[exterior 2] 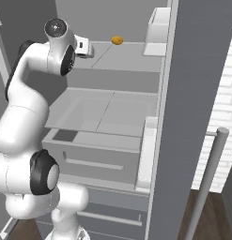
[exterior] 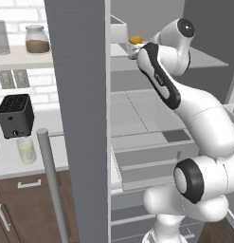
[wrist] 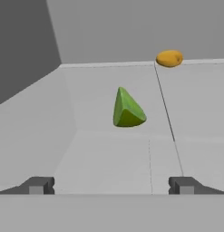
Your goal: Grab a lemon wedge from the fridge and one ice cube from the ice bowl, and put them in the glass of lemonade.
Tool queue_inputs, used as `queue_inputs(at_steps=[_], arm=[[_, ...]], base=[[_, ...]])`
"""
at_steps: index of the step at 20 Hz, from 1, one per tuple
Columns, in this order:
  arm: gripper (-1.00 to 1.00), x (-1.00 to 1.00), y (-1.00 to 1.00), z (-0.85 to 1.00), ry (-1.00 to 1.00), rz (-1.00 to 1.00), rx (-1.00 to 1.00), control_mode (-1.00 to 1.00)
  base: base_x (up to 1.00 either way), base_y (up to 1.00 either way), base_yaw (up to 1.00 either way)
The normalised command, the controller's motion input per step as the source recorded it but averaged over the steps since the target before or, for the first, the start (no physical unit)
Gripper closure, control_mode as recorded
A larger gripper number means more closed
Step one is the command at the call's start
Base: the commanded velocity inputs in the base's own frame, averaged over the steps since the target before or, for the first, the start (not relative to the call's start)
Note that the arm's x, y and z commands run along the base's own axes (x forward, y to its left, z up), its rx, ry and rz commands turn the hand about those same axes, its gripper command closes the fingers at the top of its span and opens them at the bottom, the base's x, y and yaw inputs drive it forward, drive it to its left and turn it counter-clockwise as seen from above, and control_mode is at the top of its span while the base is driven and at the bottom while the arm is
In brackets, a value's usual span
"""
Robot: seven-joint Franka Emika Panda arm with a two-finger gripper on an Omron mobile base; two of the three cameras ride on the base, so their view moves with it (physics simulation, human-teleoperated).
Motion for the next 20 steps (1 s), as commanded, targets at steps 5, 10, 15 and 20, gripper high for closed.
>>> queue_inputs(at_steps=[5, 10, 15, 20], arm=[[-1.0, 0.34, 0.0, -0.13, 0.0, 0.0, 0.0, -1.0], [-1.0, 0.34, 0.0, 0.0, 0.0, 0.0, 0.0, -1.0], [-1.0, 0.33, 0.0, -0.02, 0.01, 0.0, 0.0, -1.0], [-1.0, 0.33, 0.0, -0.06, 0.02, 0.0, 0.0, -1.0]], base=[[0.0, 0.0, 0.0], [0.0, 0.0, 0.0], [0.0, 0.0, 0.0], [0.0, 0.0, 0.0]])
